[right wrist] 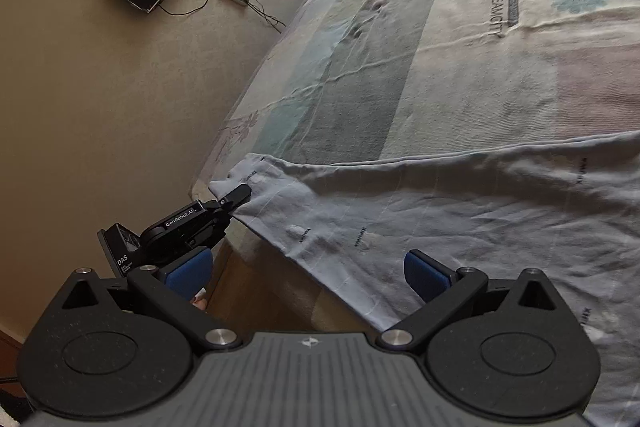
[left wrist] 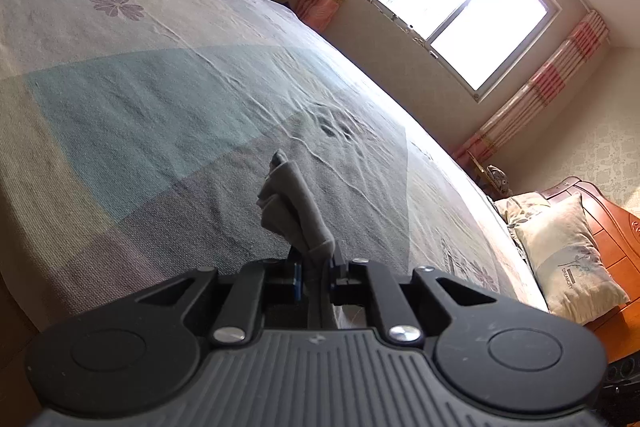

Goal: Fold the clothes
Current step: 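Close the left gripper on the grey sweatpants leg cuff, then lift the held cuff and carry it over the sweatpants with the left gripper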

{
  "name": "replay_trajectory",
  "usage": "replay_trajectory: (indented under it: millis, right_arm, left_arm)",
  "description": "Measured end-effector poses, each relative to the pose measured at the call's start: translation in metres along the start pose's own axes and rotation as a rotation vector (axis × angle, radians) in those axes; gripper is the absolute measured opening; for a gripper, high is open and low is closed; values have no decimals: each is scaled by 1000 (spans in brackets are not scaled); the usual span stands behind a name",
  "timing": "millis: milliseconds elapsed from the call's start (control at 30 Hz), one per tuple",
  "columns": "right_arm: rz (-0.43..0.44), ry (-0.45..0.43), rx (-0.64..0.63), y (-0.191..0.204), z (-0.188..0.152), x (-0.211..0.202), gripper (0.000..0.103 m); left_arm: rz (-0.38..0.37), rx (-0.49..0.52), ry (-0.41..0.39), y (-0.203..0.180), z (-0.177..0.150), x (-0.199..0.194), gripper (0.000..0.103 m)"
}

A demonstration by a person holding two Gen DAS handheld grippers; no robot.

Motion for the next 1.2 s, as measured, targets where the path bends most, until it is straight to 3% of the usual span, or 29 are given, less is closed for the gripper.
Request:
replay_trajectory:
  millis: [133, 300, 533, 600, 1200]
  right_arm:
    - [110, 88, 109, 18, 11, 65, 103]
    - [123, 146, 242, 20, 11, 116, 103]
    - [59, 165, 283, 22, -1, 151, 103]
    - [44, 172, 270, 25, -7, 154, 103]
    - [-47, 19, 285, 7, 57, 138, 103]
  left_arm:
    - [-44, -1, -19, -5, 1, -3, 9]
    - [-63, 22, -34, -9, 1, -6, 9]
    - [-88, -13, -37, -1, -6, -5, 9]
    - [-93, -29, -37, 2, -7, -5, 9]
    - [-139, -27, -46, -5, -12, -11, 9]
Point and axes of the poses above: each gripper's, at about its wrist camera, not at the fingertips, and x roughly the way its jaws point, y to its left, z to its top, the point moved 8 cm from there along x, roughly the way its jaws point, and after that the axes turned 2 degrees about x, right-handed, at the moved point
